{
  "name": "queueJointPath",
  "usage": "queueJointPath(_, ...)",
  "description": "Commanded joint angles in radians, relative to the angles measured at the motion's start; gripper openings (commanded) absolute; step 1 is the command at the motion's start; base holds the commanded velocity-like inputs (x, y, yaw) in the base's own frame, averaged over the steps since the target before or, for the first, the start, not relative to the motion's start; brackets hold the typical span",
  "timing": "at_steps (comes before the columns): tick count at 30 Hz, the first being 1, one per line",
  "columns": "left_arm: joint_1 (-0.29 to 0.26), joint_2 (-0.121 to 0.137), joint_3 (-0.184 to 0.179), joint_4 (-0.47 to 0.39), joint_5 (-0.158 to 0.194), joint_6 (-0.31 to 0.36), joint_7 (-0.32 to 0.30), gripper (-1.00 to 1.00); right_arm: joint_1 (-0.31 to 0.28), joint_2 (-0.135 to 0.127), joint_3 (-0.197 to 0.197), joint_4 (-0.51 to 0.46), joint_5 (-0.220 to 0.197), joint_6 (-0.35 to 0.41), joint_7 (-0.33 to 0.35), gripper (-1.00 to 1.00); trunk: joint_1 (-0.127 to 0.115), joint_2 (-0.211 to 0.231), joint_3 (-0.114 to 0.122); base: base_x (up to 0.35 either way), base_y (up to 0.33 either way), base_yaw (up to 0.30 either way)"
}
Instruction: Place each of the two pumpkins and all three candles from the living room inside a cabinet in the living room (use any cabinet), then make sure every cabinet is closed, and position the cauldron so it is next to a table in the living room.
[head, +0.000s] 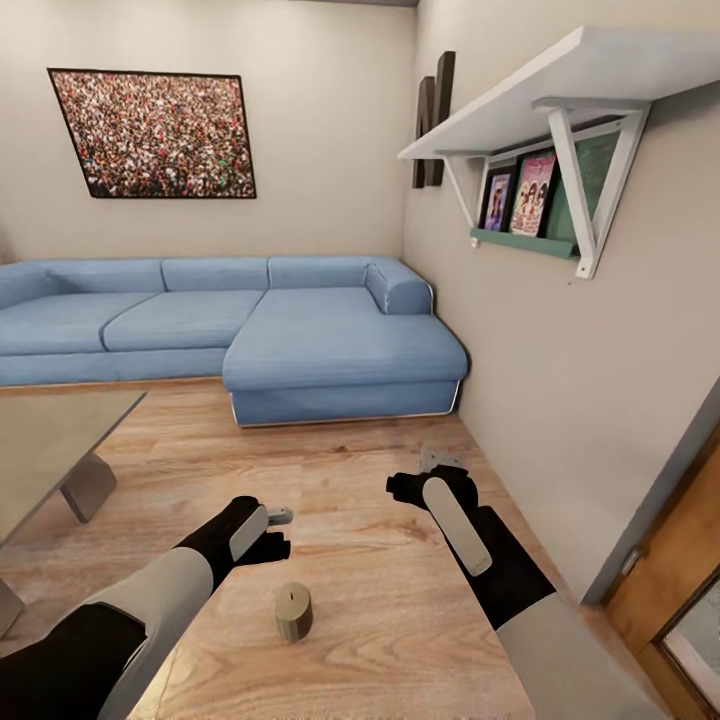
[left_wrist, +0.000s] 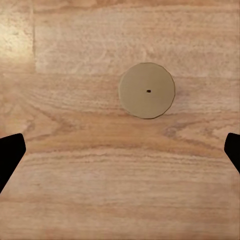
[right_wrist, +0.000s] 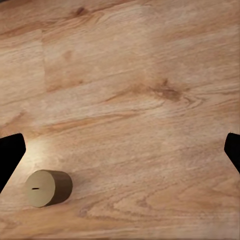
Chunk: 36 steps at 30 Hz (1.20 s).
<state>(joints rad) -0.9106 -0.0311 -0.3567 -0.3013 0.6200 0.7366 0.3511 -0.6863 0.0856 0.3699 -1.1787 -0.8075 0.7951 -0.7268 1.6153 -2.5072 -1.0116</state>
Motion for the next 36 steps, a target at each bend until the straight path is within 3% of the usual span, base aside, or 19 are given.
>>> queueJointPath(1, -0.001, 0.001, -0.007, -0.002, 0.011, 0.003, 0.008, 1.0, -0.001, 0.0, 0.001, -0.001, -0.009, 0.001, -0.01, 1.0, 0.0, -0.001, -0.005, 0.0, 0.0, 0.0)
queueJointPath(36, -0.001, -0.013, -0.01, -0.007, 0.008, -0.032, 0.0, 1.0, -0.001, 0.0, 0.001, 0.002, -0.009, 0.001, -0.007, 1.0, 0.016, -0.009, -0.14, 0.0, 0.0, 0.0)
